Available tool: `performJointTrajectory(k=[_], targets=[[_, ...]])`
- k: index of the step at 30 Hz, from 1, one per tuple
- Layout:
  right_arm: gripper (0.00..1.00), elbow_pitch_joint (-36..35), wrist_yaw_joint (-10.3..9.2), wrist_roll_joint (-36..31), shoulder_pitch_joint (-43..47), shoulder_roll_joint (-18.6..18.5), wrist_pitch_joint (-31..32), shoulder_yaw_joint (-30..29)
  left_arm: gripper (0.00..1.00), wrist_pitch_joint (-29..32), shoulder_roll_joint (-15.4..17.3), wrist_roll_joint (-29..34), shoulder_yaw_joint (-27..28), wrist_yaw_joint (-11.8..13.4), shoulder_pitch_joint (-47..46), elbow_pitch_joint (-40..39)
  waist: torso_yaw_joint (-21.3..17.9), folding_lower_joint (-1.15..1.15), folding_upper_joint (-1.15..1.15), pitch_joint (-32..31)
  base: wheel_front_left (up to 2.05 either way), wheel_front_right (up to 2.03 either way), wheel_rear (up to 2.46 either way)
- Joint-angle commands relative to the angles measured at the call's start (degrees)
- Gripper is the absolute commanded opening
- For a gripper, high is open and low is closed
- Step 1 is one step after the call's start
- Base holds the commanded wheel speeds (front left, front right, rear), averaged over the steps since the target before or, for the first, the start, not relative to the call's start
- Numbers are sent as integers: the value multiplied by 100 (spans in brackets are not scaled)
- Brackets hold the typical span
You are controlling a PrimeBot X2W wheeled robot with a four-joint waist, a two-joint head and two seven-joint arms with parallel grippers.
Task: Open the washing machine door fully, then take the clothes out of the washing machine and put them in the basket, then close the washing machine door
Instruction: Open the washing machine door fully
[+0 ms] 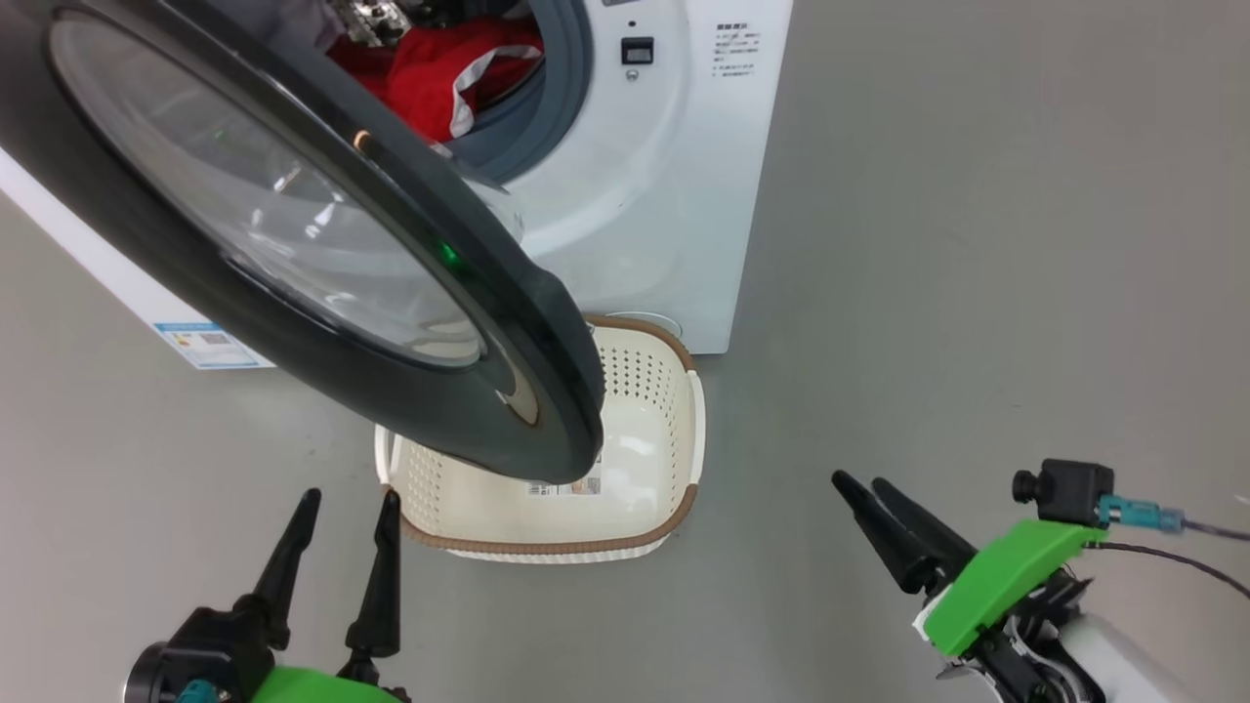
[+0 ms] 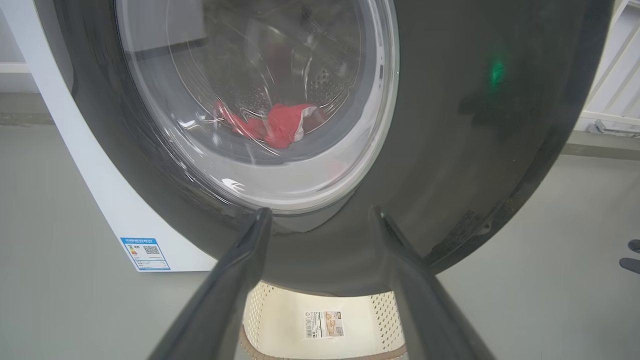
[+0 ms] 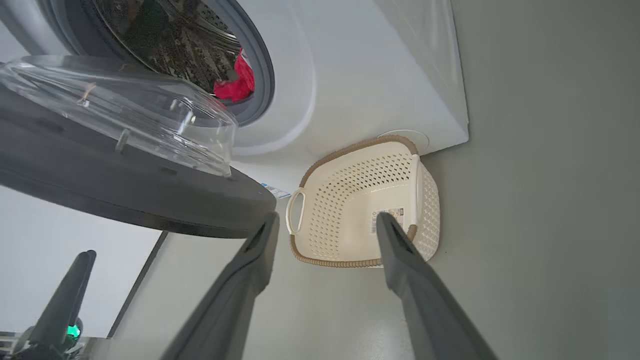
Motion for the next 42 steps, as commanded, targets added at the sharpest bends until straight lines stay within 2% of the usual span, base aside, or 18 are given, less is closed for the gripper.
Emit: performJointTrajectory(k=[1, 5, 10, 11, 16, 23, 26, 29, 32, 42], targets=[[100, -101, 44, -204, 75, -144, -339, 184, 100, -52, 83, 62, 211, -33, 3, -113, -37, 0, 0, -14, 0, 0, 0], [100, 41, 44, -710, 85, -319, -1282, 593, 100, -52, 83, 76, 252, -33, 28, -95, -94, 0, 0, -47, 0, 0, 0], [100, 246, 44, -1159, 103, -309, -1607, 645, 100, -52, 83, 87, 292, -33, 56, -86, -151, 0, 0, -77, 0, 0, 0], [100, 203, 44, -1555, 127, -221, -1620, 283, 100, -52, 83, 95, 310, -33, 72, -88, -182, 0, 0, -85, 0, 0, 0], [100, -239, 44, -2812, 572, 179, -1624, -732, 100, -52, 83, 103, 313, -33, 100, -90, -201, 0, 0, -127, 0, 0, 0], [100, -778, 44, -4534, 1158, 757, -1625, -1937, 100, -52, 83, 108, 310, -33, 129, -109, -171, 0, 0, -165, 0, 0, 0], [100, -994, 44, -5077, 1349, 1002, -1625, -2349, 100, -52, 83, 111, 304, -33, 131, -111, -138, 0, 0, -172, 0, 0, 0], [100, -1136, 44, -5397, 1542, 1201, -1625, -2650, 100, -52, 83, 111, 296, -33, 141, -115, -105, 0, 0, -188, 0, 0, 0], [100, -1120, 44, -5656, 1689, 1285, -1625, -2689, 100, -52, 83, 106, 289, -33, 155, -121, -82, 0, 0, -197, 0, 0, 0], [100, -1029, 44, -5784, 1742, 1379, -1625, -2767, 100, -52, 83, 118, 311, -33, 177, -116, -90, 0, 0, -212, 0, 0, 0]])
